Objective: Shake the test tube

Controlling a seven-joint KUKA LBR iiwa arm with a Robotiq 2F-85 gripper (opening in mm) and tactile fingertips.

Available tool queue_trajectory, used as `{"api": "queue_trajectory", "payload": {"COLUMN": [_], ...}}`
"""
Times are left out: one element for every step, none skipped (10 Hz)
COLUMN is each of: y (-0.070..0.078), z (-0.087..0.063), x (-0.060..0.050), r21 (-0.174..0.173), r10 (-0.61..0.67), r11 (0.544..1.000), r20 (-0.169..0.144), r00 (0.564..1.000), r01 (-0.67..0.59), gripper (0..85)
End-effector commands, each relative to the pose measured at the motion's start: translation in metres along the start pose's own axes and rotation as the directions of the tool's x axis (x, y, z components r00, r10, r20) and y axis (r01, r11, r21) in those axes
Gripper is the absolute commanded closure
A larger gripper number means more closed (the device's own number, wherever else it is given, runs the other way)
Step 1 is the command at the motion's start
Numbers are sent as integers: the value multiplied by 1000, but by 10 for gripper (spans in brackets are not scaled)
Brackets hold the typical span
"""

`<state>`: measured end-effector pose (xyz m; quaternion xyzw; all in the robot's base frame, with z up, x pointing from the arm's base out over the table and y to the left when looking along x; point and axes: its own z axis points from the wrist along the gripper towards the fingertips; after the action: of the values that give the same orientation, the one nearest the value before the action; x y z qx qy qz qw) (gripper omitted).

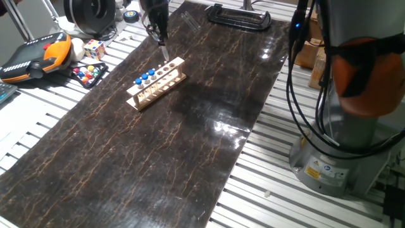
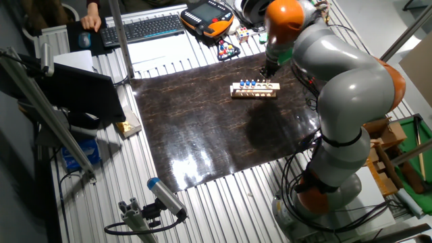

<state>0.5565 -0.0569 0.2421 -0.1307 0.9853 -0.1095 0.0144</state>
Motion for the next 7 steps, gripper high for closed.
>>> {"api": "queue_trajectory", "payload": {"y": [0, 3, 6, 10, 13, 16, 18], "z": [0, 1, 1, 2, 2, 2, 1], "x": [0, -1, -1, -2, -2, -3, -4], "r21": [170, 22, -25, -65, -116, -162, -197], "r10": [4, 64, 85, 109, 135, 161, 178], "r11": [986, 998, 996, 992, 984, 974, 965], "r20": [4, 23, 24, 24, 24, 25, 22], "r00": [1000, 998, 996, 994, 991, 987, 984], "r01": [-4, -65, -84, -107, -132, -155, -170], "gripper": [843, 843, 843, 843, 843, 843, 843]}}
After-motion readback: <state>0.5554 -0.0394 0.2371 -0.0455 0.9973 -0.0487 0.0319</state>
